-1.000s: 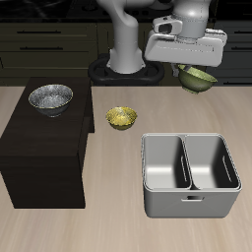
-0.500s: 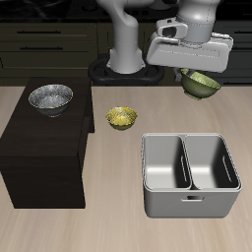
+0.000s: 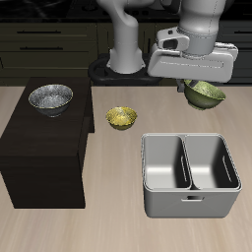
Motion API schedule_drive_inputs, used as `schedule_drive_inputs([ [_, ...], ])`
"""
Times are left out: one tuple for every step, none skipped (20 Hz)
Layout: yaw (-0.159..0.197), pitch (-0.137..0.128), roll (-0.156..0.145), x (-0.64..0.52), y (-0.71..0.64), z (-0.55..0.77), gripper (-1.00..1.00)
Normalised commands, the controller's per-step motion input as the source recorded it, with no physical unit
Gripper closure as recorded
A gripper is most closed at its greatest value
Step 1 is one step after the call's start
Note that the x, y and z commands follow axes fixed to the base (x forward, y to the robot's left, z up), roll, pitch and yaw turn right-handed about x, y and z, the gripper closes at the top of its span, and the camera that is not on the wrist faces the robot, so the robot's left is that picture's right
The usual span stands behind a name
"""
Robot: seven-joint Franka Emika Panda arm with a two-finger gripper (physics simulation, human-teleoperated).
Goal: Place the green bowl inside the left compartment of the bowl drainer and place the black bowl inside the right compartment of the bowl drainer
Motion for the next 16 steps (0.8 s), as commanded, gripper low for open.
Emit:
schedule_drive_inputs([
  [-0.022, 0.046, 0.025, 0.24, -0.02, -0.06, 1.0],
  [0.034, 0.0, 0.073, 0.29, 0.04, -0.03, 1.0],
  [-0.048, 0.021, -0.07, 0.29, -0.16, -0.02, 1.0],
  [-0.072, 0.062, 0.113, 0.29, 0.08, -0.02, 1.0],
  [0.042, 0.001, -0.009, 0.22, 0.0, -0.04, 1.0],
  [0.057, -0.01, 0.02, 0.22, 0.1, -0.02, 1.0],
  [-0.049, 0.043, 0.086, 0.26, 0.09, -0.12, 1.0],
  [-0.051, 0.074, 0.027, 0.23, 0.04, -0.1, 1.0],
  [0.055, -0.063, 0.021, 0.22, 0.14, 0.01, 1.0],
  [0.002, 0.029, 0.114, 0.18, 0.18, -0.14, 1.0],
  [-0.057, 0.062, 0.058, 0.18, 0.09, -0.13, 1.0],
  [0.011, 0.004, 0.13, 0.17, 0.3, -0.13, 1.0],
  [0.083, -0.01, -0.057, 0.13, 0.02, -0.13, 1.0],
  [-0.088, 0.058, 0.058, 0.13, 0.13, -0.16, 1.0],
  [0.034, -0.006, 0.118, 0.12, 0.27, -0.17, 1.0],
  [0.0, 0.0, 0.0, -0.13, -0.09, 0.02, 1.0],
])
